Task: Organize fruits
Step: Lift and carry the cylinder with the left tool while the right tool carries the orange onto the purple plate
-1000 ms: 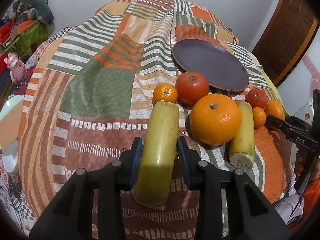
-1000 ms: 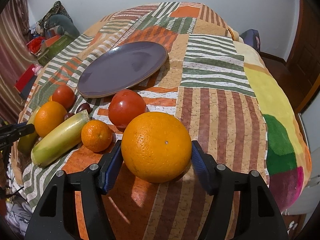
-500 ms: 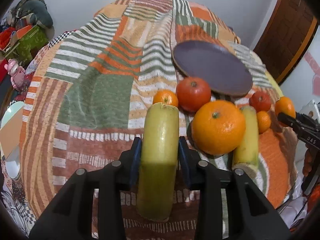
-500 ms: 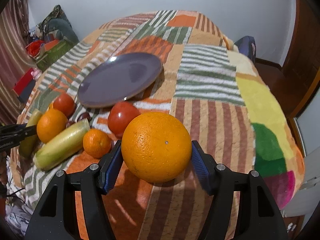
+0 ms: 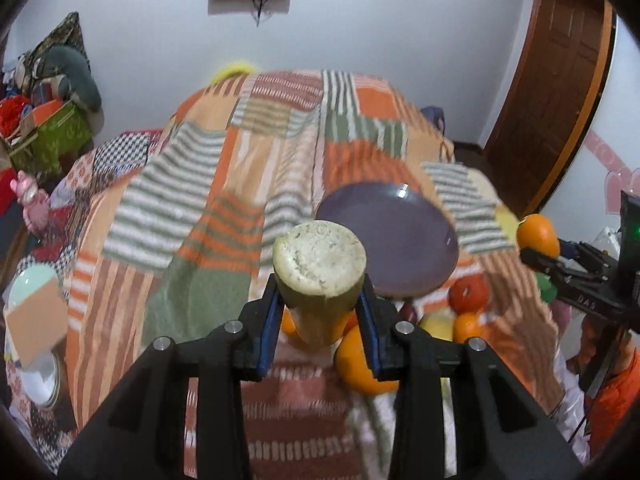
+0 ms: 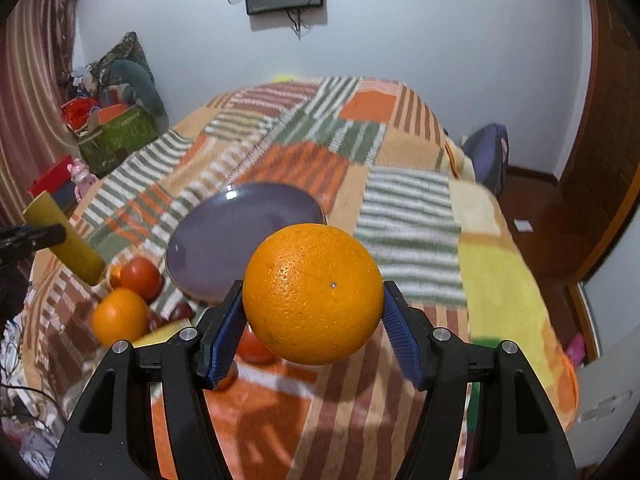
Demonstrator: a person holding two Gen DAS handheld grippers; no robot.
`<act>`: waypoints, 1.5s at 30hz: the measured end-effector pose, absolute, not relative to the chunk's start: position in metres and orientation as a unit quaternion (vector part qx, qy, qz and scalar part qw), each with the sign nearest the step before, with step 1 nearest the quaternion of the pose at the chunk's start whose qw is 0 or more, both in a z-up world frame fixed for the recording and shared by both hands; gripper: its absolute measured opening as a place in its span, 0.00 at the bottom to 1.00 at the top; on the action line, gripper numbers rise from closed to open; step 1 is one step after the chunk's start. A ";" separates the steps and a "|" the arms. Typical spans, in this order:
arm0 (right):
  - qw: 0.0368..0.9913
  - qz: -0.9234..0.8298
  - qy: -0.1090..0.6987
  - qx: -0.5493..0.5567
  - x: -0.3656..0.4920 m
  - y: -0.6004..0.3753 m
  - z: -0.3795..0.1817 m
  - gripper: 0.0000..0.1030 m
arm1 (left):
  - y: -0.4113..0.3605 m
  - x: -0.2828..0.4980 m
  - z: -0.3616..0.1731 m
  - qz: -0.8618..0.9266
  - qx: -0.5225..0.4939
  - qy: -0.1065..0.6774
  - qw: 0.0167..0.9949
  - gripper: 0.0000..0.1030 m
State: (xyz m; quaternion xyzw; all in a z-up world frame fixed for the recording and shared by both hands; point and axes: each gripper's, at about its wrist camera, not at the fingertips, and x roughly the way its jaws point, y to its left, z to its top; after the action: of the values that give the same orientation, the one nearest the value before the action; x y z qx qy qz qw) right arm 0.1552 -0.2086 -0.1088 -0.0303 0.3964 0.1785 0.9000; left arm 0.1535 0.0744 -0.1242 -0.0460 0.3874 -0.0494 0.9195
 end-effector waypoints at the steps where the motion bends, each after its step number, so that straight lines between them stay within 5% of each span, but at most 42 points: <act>1: 0.902 0.181 0.391 -0.032 0.158 -0.206 -0.105 0.60 | 0.072 0.156 -0.122 -0.051 -0.045 0.383 0.921 0.34; 19: 0.910 0.215 0.349 -0.066 0.211 -0.161 -0.093 0.60 | 0.049 0.227 -0.118 -0.090 -0.040 0.383 0.918 0.34; 45: 0.864 0.242 0.429 -0.102 0.290 -0.127 -0.169 0.60 | 0.028 0.315 -0.179 -0.133 -0.004 0.469 0.873 0.34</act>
State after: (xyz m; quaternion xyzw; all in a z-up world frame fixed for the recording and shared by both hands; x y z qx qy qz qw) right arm 0.2896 -0.1275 -0.1689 -0.1020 0.4293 0.2423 0.8640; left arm 0.3151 0.0281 -0.1790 -0.0039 0.4691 -0.1328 0.8731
